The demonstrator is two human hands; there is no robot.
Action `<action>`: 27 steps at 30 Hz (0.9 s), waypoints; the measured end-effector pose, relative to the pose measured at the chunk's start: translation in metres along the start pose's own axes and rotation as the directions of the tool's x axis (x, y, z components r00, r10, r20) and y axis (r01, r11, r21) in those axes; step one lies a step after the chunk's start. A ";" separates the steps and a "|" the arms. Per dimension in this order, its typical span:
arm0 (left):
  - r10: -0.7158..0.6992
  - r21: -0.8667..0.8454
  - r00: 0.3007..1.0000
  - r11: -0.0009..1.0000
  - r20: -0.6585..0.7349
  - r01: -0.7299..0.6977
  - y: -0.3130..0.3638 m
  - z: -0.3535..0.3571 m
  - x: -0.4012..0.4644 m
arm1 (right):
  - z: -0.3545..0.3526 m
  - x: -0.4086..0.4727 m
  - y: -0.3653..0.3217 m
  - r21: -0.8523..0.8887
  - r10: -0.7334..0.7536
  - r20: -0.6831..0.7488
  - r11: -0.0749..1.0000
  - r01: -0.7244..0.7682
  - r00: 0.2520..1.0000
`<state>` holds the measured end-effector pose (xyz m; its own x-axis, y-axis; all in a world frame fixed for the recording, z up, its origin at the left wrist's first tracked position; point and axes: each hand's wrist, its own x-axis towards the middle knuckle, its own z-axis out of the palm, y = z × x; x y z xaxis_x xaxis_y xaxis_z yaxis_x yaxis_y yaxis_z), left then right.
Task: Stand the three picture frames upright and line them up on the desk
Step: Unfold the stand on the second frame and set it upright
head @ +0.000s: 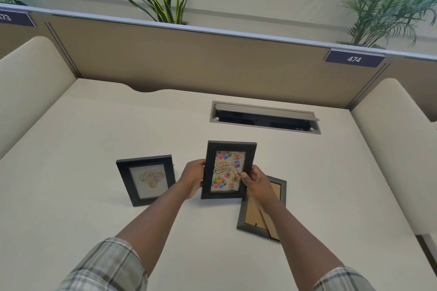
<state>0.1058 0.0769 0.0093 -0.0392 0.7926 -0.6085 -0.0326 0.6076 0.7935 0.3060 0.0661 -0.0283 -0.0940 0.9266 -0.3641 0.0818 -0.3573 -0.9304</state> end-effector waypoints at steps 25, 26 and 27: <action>-0.198 0.180 0.854 0.931 -0.482 0.317 -0.060 0.035 -0.021 | -0.040 -0.012 0.024 -0.479 -0.069 -0.232 0.876 -0.052 0.970; -0.143 0.300 0.880 0.905 -0.453 0.301 -0.065 0.046 -0.026 | -0.049 -0.016 0.026 -0.507 -0.056 -0.257 0.858 -0.085 0.965; -0.089 0.408 0.905 0.871 -0.416 0.273 -0.069 0.054 -0.029 | -0.054 -0.019 0.030 -0.534 -0.052 -0.281 0.838 -0.111 0.958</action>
<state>0.1629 0.0142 -0.0277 -0.4483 0.6421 -0.6219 0.3688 0.7666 0.5256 0.3641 0.0443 -0.0471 0.1840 0.9395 -0.2889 0.6089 -0.3397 -0.7169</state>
